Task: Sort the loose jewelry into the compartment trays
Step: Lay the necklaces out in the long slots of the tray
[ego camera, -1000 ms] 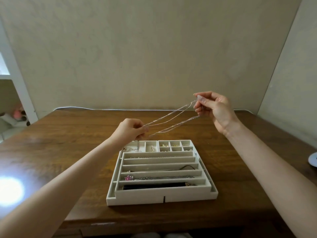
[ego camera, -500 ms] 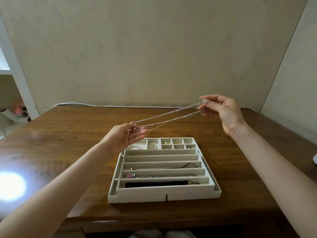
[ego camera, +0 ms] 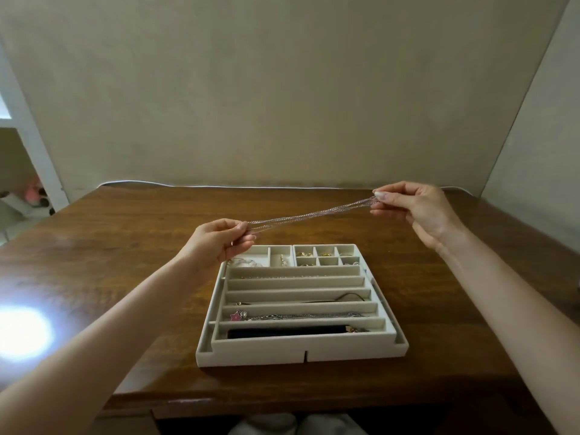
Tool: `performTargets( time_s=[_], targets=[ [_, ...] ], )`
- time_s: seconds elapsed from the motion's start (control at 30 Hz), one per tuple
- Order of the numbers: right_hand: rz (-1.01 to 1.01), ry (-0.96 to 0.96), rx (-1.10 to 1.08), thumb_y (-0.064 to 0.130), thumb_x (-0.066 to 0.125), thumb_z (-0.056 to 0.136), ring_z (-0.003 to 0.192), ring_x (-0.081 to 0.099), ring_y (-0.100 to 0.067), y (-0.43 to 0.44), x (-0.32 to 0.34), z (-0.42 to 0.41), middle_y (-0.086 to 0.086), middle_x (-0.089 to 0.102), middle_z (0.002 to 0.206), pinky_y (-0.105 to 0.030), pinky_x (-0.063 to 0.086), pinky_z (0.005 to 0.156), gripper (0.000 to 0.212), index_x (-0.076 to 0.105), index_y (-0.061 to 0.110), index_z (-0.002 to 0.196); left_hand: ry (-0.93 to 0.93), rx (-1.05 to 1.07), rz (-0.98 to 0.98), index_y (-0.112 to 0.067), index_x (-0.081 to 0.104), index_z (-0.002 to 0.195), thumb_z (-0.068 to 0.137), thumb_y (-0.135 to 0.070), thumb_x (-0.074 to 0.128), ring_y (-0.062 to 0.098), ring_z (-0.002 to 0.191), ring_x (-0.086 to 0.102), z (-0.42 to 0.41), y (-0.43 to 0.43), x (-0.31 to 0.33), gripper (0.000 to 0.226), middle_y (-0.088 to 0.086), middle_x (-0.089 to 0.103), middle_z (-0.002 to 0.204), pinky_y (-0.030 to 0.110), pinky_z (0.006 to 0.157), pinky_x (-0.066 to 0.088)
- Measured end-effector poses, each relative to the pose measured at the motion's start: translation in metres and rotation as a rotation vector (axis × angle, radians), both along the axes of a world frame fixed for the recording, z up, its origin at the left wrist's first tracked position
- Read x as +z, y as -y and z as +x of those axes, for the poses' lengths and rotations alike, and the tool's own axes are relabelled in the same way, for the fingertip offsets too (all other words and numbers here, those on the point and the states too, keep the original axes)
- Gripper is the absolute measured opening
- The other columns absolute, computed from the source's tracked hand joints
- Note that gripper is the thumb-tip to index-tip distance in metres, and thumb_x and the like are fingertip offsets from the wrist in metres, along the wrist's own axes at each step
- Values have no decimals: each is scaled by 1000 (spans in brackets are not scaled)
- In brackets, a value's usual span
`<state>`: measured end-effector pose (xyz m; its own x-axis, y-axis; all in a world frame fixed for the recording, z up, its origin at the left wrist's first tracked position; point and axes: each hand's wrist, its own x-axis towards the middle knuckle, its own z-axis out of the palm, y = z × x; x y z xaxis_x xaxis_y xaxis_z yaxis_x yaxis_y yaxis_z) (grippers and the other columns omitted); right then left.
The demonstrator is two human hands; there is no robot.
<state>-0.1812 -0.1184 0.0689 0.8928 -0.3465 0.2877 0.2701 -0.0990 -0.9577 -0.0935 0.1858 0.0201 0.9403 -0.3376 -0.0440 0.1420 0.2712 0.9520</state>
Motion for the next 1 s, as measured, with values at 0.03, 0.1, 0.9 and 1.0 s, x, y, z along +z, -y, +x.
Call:
performTargets(
  time_s=[0.03,0.1,0.9,1.0],
  targets=[
    [2,-9,6,-2,66,81,72,69,-18,1,0,-2,-12,68,81,-24,58,65,7,68,0,87,10,11,28,2,60,87,88,0,54,11,60,67,0,-3,0,7,11,67,71,16,55,54],
    [-5,-25,20,-1,66,80,74,69,-19,3,-1,-5,-13,68,83,-25,58,67,9,68,-1,88,66,16,124,2,63,87,85,-1,59,11,60,67,-3,-7,0,6,12,68,74,17,57,55],
    [-167,-256,185,-1,65,78,66,67,-17,14,-25,-25,-11,68,75,-23,57,57,13,68,-2,90,843,-90,1322,-25,64,71,75,-33,75,8,70,57,-37,-12,0,14,-14,60,68,19,57,41],
    [-207,-276,199,-1,65,79,68,68,-20,15,-28,-24,-11,70,75,-25,57,59,11,69,-1,90,889,-90,1411,-26,65,74,79,-34,71,8,73,55,-38,-9,2,11,-17,55,67,16,54,35]
  ],
)
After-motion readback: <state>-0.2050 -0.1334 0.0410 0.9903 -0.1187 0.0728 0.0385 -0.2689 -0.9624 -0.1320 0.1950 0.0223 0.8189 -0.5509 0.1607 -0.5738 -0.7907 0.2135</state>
